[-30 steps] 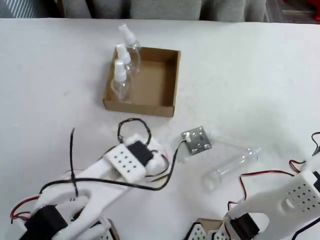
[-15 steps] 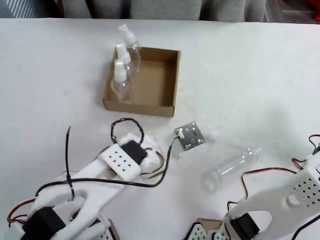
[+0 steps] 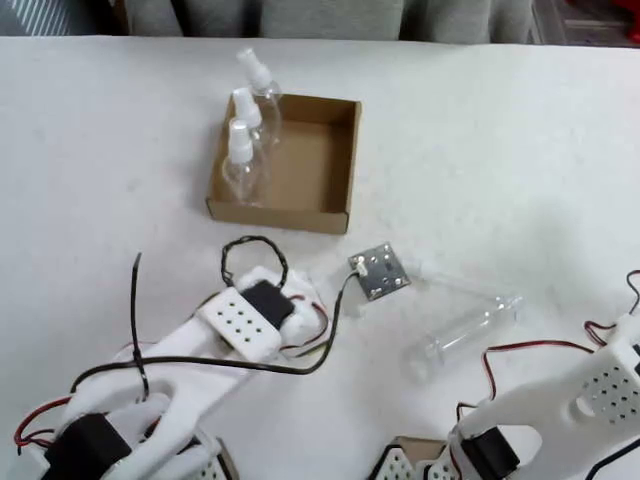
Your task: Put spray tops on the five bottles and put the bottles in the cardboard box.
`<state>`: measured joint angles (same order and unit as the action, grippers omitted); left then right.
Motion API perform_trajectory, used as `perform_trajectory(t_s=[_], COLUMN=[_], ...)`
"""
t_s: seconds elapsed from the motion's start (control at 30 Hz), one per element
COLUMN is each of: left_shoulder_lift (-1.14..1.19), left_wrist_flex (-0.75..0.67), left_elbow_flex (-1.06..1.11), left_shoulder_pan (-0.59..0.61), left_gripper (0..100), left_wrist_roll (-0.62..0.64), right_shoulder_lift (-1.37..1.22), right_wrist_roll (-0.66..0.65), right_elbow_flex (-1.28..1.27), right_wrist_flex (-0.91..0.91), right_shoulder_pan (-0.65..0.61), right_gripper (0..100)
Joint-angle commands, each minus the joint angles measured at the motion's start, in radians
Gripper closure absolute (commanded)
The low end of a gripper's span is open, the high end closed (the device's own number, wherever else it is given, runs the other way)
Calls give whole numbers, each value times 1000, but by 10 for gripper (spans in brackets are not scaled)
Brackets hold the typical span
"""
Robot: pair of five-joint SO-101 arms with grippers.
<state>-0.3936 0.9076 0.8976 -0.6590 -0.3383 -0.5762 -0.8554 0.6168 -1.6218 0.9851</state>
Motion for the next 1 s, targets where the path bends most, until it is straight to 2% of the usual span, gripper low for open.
perform_trajectory(t_s=[0.0,0.2,0.27,0.63,0.83,0.97], left_shoulder_lift=[-50,-50,-50,-50,-50,-50], left_wrist_flex=[-23,-23,-23,-23,-23,-23], left_elbow_flex=[-2,-2,-2,-2,-2,-2], left_shoulder_pan=[13,13,13,13,13,13], left_gripper=[979,979,979,979,979,979], left_wrist_roll=[3,2,2,2,2,2], right_shoulder_lift=[99,105,117,300,415,421], right_wrist_roll=[23,78,61,43,114,114], right_elbow_flex=[35,29,6,-269,-433,-523], right_wrist_flex=[-58,-99,-97,-73,153,303], right_shoulder_pan=[15,42,54,45,22,-19], right_gripper=[822,822,822,822,822,822])
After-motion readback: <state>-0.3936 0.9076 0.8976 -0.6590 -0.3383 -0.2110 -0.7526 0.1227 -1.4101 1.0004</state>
